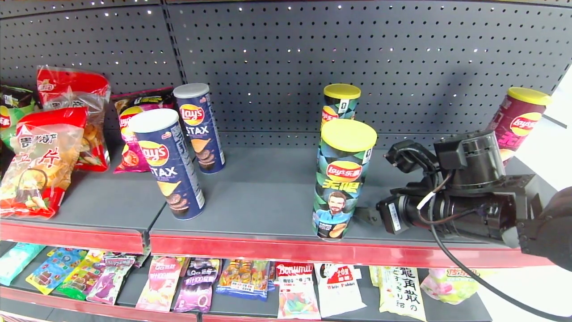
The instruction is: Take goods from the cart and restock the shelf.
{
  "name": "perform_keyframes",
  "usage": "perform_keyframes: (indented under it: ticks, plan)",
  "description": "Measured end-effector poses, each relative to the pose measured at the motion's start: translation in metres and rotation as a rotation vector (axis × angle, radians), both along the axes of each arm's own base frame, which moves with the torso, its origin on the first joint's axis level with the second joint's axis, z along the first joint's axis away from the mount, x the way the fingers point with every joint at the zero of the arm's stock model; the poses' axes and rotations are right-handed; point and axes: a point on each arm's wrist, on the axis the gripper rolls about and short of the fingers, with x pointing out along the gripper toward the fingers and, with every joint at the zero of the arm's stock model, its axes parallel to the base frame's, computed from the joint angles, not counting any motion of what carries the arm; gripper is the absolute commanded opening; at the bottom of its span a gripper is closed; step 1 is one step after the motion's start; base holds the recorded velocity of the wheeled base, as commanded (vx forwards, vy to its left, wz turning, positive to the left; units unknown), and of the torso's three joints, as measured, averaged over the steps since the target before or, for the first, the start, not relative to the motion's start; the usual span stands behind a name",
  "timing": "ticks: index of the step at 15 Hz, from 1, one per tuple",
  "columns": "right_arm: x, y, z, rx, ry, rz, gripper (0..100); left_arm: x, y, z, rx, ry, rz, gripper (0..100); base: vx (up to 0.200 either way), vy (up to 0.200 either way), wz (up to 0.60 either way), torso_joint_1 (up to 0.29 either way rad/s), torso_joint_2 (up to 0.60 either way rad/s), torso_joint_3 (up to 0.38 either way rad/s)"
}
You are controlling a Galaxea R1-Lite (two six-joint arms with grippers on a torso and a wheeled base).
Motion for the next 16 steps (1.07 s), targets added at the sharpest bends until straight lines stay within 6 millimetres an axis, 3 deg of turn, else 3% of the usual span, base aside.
perform_keyframes:
  ticks: [7,16]
  plan:
    - [-0.007,-0.015,0.006,0.009,-0.016,-0.035,100,0.0,0.0,0.0,-0.001,0.0,0.0,100,0.0,0.0,0.0,0.0,0.0,0.0]
    - [-0.047,-0.047,0.008,0.019,-0.035,-0.073,100,0.0,0.001,0.0,0.004,0.001,0.037,100,0.0,0.0,0.0,0.0,0.0,0.0]
